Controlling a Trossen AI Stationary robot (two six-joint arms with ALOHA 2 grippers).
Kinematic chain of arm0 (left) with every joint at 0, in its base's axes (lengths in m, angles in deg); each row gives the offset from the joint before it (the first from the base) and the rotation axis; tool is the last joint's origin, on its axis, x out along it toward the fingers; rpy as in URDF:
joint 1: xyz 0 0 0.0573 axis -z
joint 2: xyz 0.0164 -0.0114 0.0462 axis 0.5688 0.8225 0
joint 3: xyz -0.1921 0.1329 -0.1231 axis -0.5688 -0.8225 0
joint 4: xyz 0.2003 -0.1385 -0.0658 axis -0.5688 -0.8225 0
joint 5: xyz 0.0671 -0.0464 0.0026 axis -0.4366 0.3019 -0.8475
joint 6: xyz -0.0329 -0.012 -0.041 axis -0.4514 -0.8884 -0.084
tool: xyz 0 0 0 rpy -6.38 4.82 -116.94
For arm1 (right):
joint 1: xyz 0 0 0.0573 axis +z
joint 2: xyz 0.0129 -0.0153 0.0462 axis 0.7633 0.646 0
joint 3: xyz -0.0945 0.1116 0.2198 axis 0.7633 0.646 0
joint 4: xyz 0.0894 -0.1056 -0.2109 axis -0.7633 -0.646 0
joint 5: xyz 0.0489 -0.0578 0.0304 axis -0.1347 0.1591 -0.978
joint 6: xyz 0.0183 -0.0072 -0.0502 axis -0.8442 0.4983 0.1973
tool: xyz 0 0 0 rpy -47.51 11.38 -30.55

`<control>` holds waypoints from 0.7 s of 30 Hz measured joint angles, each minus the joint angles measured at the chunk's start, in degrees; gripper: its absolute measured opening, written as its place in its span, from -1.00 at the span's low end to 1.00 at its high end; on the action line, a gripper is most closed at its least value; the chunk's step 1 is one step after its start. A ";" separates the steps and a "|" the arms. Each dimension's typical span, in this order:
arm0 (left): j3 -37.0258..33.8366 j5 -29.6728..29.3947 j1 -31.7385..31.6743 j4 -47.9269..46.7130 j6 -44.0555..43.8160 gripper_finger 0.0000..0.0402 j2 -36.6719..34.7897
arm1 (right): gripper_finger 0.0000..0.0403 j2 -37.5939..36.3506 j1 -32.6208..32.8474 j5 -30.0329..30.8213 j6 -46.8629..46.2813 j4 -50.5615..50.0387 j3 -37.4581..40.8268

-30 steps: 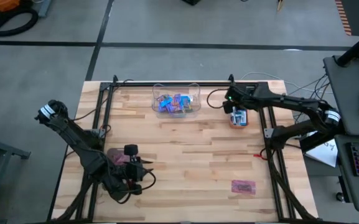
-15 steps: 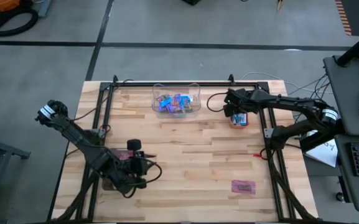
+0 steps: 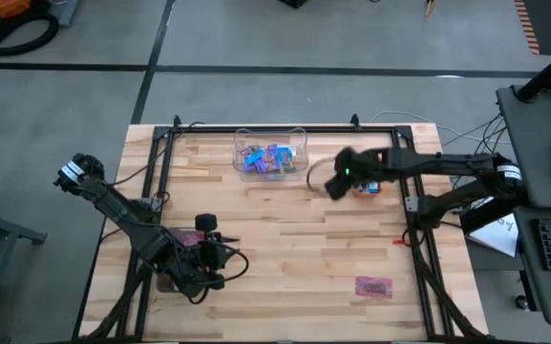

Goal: Sort candy
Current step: Put the red candy into the black bin

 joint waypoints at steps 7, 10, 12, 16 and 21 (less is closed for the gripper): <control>-0.09 0.00 -0.07 0.44 -0.21 -0.49 0.00 | -0.15 0.04 20.16 -1.70 6.90 1.69 -0.42; -0.09 0.00 -0.07 0.76 -0.31 -0.49 0.00 | -0.15 0.07 28.75 -1.70 6.86 1.57 1.63; -0.09 -0.02 -0.07 1.03 -0.31 -0.49 0.00 | -0.15 0.07 34.17 -1.40 6.28 1.68 3.11; -0.09 -0.02 -0.12 1.78 0.39 -0.49 0.00 | -0.15 0.24 43.27 -0.73 -2.40 3.04 5.61; -0.11 -0.13 -0.43 2.48 0.76 -0.49 0.00 | -0.15 4.77 51.31 -0.29 -12.70 2.75 5.60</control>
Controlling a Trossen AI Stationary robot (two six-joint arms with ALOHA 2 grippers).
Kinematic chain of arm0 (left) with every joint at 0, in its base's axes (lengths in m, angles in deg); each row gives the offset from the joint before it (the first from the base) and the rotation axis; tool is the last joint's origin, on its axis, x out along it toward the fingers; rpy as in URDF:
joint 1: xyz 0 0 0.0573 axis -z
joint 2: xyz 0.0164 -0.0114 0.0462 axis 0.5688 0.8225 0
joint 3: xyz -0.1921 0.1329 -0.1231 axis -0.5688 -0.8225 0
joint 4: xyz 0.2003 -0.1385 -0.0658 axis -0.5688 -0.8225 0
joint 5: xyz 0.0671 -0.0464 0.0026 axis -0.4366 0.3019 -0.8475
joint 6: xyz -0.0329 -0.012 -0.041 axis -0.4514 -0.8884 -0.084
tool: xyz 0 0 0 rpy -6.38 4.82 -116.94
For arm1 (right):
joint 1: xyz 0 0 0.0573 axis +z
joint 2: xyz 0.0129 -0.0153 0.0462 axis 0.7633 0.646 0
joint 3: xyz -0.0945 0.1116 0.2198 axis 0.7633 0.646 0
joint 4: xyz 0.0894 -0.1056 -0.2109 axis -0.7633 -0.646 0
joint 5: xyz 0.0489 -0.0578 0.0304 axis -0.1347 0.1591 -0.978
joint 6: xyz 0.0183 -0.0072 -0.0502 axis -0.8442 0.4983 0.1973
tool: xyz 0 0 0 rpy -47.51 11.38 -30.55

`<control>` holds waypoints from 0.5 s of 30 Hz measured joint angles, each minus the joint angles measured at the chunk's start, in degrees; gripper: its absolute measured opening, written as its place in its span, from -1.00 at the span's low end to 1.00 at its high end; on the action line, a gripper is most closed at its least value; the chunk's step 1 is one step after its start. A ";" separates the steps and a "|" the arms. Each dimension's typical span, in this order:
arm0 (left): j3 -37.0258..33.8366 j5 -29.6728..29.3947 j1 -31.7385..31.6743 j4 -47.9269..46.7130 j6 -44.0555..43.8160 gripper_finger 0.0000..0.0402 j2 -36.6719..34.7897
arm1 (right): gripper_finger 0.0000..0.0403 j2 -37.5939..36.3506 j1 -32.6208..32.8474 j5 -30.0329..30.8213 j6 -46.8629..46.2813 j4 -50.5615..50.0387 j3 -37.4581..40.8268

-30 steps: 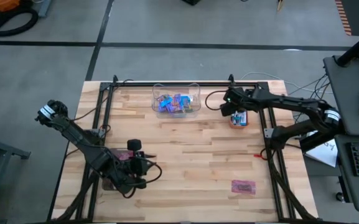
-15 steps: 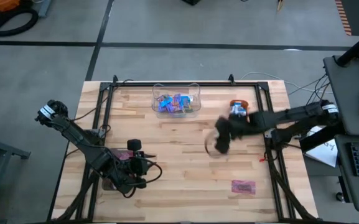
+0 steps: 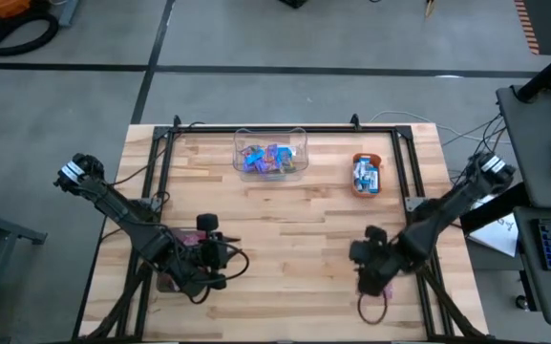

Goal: Sort candy
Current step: Put the red candy into the black bin

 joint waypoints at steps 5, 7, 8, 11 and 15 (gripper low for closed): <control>0.00 -0.10 -0.43 1.25 1.12 -0.49 0.00 | -0.15 8.48 3.53 -4.36 -3.03 -0.79 -2.56; 0.00 -0.11 -0.47 1.88 1.93 -0.49 0.00 | -0.15 11.91 4.23 -7.51 -3.06 -1.95 -3.91; 0.00 -0.09 -0.49 1.98 2.21 -0.49 0.00 | -0.15 13.36 4.49 -8.82 -3.07 -2.57 -4.58; -0.02 -0.09 -0.51 1.98 2.29 -0.49 0.00 | -0.15 17.31 4.95 -12.90 -3.13 -3.70 -6.90; -0.12 -0.09 -0.51 2.09 2.30 -0.49 0.00 | -0.15 20.58 5.94 -15.44 -3.29 -5.20 -9.70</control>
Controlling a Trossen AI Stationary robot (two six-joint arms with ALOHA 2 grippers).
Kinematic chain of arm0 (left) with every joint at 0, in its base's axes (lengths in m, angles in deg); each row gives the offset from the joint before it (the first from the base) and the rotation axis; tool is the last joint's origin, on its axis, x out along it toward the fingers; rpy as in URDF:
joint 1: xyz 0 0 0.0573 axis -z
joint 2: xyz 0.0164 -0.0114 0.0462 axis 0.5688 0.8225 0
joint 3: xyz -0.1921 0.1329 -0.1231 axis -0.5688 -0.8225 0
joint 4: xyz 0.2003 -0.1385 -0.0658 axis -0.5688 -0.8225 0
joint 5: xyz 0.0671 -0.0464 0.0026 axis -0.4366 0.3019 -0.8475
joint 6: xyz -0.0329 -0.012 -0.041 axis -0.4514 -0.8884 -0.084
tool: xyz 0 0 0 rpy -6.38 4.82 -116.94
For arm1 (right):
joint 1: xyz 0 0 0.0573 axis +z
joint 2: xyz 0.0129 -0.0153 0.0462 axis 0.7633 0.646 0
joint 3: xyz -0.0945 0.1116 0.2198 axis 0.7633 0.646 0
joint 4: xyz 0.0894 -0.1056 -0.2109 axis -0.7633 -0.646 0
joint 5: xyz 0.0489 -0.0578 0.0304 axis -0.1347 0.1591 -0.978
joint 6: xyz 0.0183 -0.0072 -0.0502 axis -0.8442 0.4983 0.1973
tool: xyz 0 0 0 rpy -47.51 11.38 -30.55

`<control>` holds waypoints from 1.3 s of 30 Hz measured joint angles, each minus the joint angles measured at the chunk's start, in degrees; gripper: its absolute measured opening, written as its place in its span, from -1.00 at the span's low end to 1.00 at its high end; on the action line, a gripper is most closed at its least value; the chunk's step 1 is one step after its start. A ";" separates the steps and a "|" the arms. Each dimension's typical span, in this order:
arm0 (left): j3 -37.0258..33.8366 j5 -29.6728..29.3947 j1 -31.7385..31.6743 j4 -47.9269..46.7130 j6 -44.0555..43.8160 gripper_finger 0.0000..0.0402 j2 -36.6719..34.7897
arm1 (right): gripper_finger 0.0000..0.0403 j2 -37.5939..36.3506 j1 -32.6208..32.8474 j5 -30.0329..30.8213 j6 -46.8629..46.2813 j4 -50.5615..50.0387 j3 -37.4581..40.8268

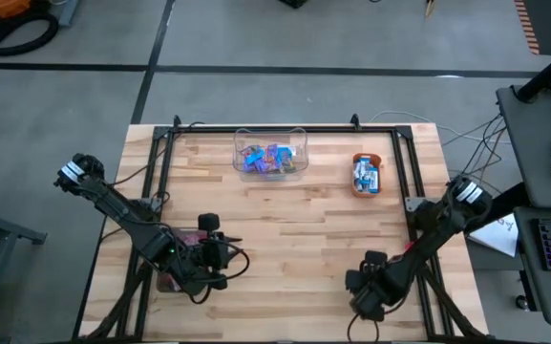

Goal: Sort candy
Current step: Put the red candy into the black bin

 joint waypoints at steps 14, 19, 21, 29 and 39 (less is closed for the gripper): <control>-0.51 0.07 0.01 0.60 -0.15 -0.49 0.00 | -0.15 3.12 1.10 -0.69 -1.58 0.08 1.30; -0.51 0.11 -0.02 0.85 -0.13 -0.49 0.27 | -0.21 3.42 0.91 -0.81 -1.40 2.54 3.31; -0.51 0.12 -0.02 0.91 -0.09 -0.49 0.78 | -0.30 3.21 0.84 -1.13 -1.24 4.72 4.84; -0.51 3.79 -0.08 2.82 0.80 -0.49 4.26 | -0.90 3.10 0.84 -0.52 -0.37 9.15 7.61; -0.53 15.71 -0.02 16.67 14.10 -0.49 5.90 | -0.96 -2.36 0.93 11.69 0.67 12.64 7.78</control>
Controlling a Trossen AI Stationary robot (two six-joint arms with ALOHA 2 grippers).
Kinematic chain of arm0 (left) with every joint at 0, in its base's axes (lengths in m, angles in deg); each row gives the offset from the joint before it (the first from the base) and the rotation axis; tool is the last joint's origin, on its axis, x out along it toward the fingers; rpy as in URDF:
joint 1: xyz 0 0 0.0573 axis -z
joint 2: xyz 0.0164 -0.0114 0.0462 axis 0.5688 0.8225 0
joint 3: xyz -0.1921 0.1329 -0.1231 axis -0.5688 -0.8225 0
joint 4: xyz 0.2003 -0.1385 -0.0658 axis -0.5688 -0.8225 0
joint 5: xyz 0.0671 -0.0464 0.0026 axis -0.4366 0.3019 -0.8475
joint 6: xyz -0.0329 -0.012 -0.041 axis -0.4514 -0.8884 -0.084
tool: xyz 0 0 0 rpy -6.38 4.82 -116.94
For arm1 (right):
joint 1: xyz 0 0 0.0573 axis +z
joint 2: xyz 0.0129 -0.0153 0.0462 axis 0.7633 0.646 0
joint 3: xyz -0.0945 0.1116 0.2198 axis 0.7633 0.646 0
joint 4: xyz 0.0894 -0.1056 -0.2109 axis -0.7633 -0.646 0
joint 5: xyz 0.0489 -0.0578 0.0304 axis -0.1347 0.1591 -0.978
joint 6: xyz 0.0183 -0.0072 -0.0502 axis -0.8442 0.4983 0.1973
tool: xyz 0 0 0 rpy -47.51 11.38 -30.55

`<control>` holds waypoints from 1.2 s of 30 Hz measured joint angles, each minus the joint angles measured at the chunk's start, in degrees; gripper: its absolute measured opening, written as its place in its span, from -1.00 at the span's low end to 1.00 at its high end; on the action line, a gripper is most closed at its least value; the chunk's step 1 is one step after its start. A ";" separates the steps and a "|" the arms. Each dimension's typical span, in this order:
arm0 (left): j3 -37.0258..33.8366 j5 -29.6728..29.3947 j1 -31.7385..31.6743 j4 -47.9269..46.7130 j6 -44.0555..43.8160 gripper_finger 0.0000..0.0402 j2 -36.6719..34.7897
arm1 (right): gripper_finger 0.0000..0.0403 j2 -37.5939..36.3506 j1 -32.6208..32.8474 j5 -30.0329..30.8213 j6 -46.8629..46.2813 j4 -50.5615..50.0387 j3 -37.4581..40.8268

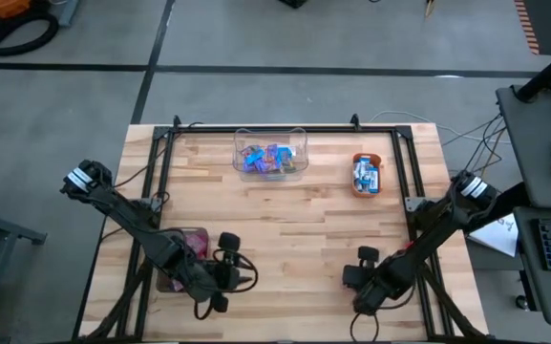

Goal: Sort candy
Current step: Put the red candy into the black bin

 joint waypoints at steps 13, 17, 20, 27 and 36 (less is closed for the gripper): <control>-0.24 0.37 -0.20 7.65 2.91 -0.49 0.49 | -0.96 -6.12 -0.34 28.03 21.39 22.43 1.18; -2.51 0.46 -0.63 17.76 5.59 -0.49 1.40 | -0.96 -6.01 -1.79 29.49 32.42 37.00 2.64; -5.64 2.64 -1.24 25.89 8.03 -0.48 1.40 | -0.96 -5.64 -2.77 28.17 42.49 49.50 3.95; -13.83 15.21 -5.36 49.42 8.81 -0.36 2.09 | -0.96 -5.64 -6.00 15.21 62.33 70.46 5.47; -15.47 22.46 -9.28 62.93 8.56 -0.10 6.80 | -0.96 -5.66 -13.56 -3.63 70.77 79.03 5.47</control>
